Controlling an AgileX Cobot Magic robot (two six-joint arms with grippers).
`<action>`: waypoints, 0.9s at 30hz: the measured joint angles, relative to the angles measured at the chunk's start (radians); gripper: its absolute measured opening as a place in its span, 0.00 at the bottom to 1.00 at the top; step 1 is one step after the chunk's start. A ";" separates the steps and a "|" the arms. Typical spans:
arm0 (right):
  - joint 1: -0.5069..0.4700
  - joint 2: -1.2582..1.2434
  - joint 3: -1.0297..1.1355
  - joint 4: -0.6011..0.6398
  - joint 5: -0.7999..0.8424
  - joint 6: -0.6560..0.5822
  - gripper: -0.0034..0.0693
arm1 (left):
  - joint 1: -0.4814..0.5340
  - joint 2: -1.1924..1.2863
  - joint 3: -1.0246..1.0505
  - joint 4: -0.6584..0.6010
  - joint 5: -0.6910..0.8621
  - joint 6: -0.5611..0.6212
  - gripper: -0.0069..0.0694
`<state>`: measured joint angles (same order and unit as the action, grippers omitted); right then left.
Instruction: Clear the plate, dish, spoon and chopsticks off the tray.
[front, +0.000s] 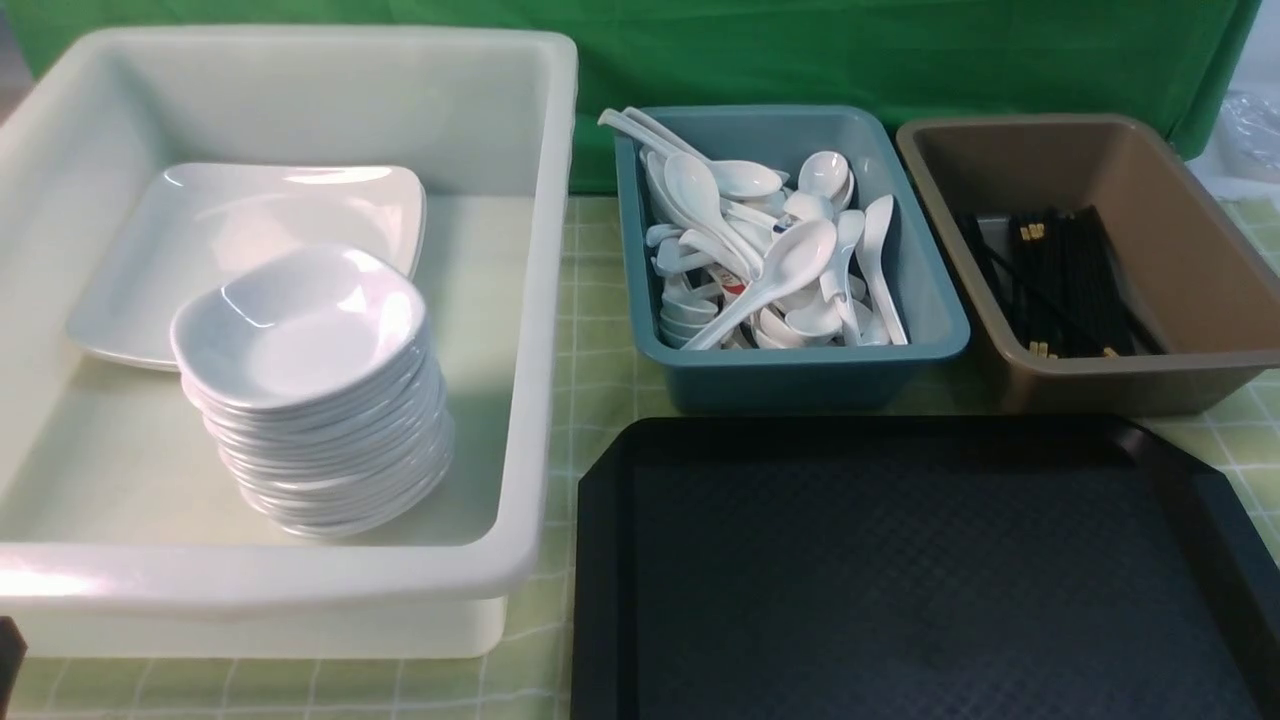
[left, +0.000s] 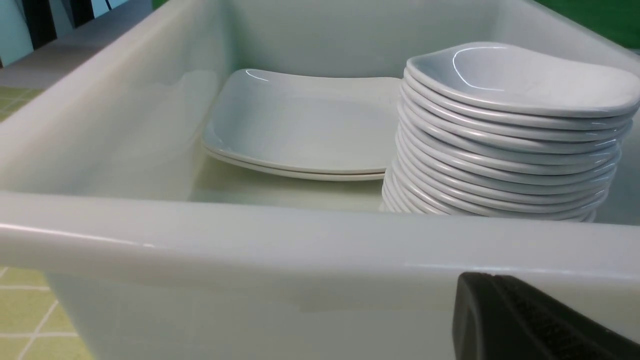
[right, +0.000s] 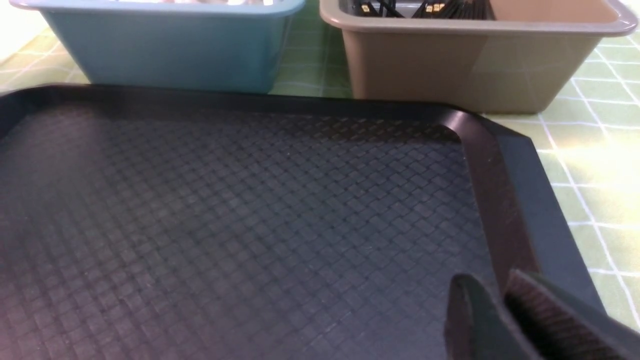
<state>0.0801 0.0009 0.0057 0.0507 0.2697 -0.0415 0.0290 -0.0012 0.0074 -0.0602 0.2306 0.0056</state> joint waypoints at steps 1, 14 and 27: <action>0.000 0.000 0.000 0.000 0.000 0.000 0.24 | 0.000 0.000 0.000 0.000 0.000 -0.006 0.10; 0.000 0.000 0.000 0.000 0.000 0.000 0.25 | 0.000 0.000 0.000 0.000 0.000 -0.006 0.10; 0.000 0.000 0.000 0.000 0.000 0.000 0.28 | 0.000 0.000 0.000 0.000 0.000 -0.006 0.10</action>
<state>0.0801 0.0009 0.0057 0.0507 0.2697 -0.0415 0.0290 -0.0012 0.0074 -0.0599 0.2306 0.0000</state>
